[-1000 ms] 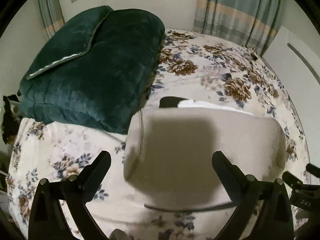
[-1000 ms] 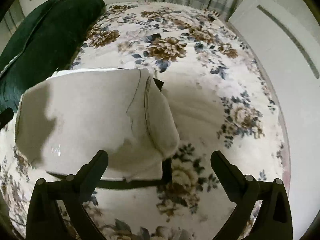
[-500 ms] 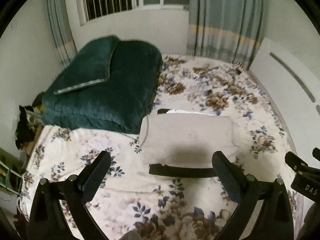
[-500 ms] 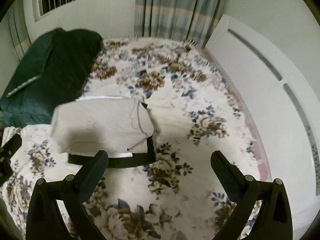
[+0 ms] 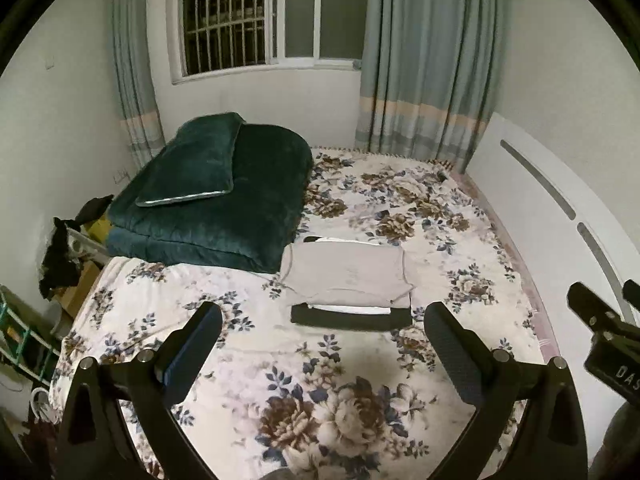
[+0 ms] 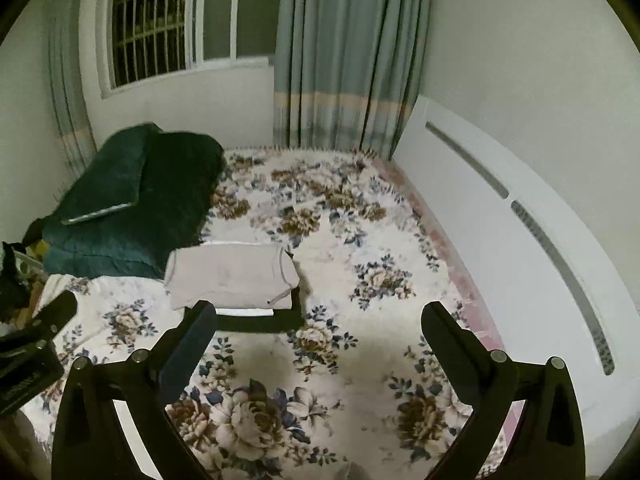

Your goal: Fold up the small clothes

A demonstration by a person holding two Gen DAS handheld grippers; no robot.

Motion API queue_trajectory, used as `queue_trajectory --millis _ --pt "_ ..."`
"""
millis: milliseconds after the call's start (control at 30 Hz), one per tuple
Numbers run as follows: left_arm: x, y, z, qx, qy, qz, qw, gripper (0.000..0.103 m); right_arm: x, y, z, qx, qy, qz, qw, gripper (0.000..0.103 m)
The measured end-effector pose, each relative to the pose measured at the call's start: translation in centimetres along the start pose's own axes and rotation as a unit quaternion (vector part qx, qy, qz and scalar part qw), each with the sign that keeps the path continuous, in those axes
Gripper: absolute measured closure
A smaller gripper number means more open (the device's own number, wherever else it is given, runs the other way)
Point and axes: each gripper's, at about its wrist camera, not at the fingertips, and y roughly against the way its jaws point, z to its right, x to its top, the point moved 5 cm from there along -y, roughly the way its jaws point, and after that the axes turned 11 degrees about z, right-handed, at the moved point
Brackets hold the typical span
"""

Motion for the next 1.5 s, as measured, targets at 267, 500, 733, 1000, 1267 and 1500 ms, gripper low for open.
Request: queue_trajectory --millis 267,500,733,1000,1267,1500 --pt "0.2 5.8 0.9 -0.008 0.004 0.006 0.9999 0.000 0.8 7.8 1.1 0.017 -0.004 0.025 1.000 0.000" --pt "0.6 8.6 1.6 -0.006 -0.005 0.019 0.9998 0.000 1.2 11.3 1.9 0.021 -0.008 0.033 0.999 0.000" --pt "0.3 9.7 1.8 0.005 -0.007 0.026 0.9996 0.000 0.9 12.7 2.4 0.029 -0.007 0.025 0.999 0.000" --pt "0.4 10.5 2.1 0.012 -0.003 0.036 0.9993 0.000 1.2 13.0 2.7 0.039 -0.005 0.029 0.999 0.000" --pt "0.5 10.8 2.3 0.013 -0.005 0.037 0.9992 0.000 1.5 13.2 2.4 0.045 -0.003 0.027 0.999 0.000" --pt "0.4 10.8 2.3 0.012 -0.004 0.037 0.9992 0.000 2.1 13.2 1.9 0.050 -0.001 0.027 0.998 0.000"
